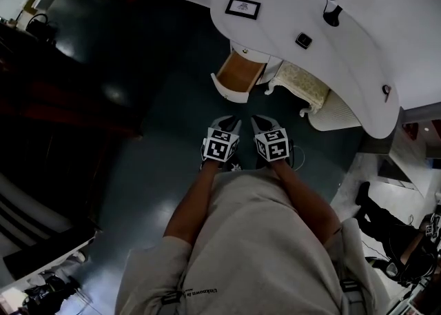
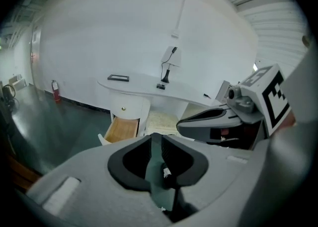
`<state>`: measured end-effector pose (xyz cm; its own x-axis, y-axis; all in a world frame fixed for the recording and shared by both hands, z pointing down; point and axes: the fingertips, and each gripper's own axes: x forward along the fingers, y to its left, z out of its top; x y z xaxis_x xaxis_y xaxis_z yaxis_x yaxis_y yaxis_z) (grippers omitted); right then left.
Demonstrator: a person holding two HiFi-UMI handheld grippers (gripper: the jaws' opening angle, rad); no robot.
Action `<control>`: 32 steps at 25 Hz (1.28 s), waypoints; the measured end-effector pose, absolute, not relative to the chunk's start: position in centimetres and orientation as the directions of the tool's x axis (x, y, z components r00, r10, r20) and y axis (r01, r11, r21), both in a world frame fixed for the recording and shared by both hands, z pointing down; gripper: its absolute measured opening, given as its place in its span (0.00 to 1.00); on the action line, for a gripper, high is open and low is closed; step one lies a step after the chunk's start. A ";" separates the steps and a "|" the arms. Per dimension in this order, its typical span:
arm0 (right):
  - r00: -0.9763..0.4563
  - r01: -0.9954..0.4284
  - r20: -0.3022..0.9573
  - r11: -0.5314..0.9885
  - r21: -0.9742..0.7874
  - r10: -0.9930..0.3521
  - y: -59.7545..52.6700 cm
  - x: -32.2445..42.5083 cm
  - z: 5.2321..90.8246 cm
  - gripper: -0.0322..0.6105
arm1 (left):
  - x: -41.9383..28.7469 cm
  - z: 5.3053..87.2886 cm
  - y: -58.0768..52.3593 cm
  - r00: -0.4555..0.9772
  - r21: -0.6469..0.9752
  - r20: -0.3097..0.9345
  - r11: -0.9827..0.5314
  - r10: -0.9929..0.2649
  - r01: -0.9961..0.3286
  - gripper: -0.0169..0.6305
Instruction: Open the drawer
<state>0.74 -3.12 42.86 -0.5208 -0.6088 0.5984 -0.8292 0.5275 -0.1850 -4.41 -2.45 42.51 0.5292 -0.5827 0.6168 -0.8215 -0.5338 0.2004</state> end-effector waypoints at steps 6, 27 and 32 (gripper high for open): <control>-0.513 -0.835 0.605 0.517 -0.188 -0.609 -3.0 1.3 43.1 0.07 | -4.4 43.1 -2.3 0.504 0.174 0.646 -0.532 -0.573 -0.828 0.08; -0.482 -0.873 0.623 0.398 -0.282 -0.615 -1.5 5.0 45.0 0.07 | -4.1 44.0 -0.7 0.514 0.220 0.653 -0.509 -0.557 -0.832 0.04; -0.467 -0.879 0.638 0.399 -0.261 -0.612 -1.2 5.3 45.3 0.07 | -4.5 44.1 -0.9 0.495 0.194 0.651 -0.505 -0.576 -0.841 0.04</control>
<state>5.26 -1.21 45.30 -0.4671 -0.6123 0.6379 -0.8791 0.3986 -0.2612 -4.51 -0.91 44.07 0.4953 -0.5758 0.6505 -0.8412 -0.5049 0.1936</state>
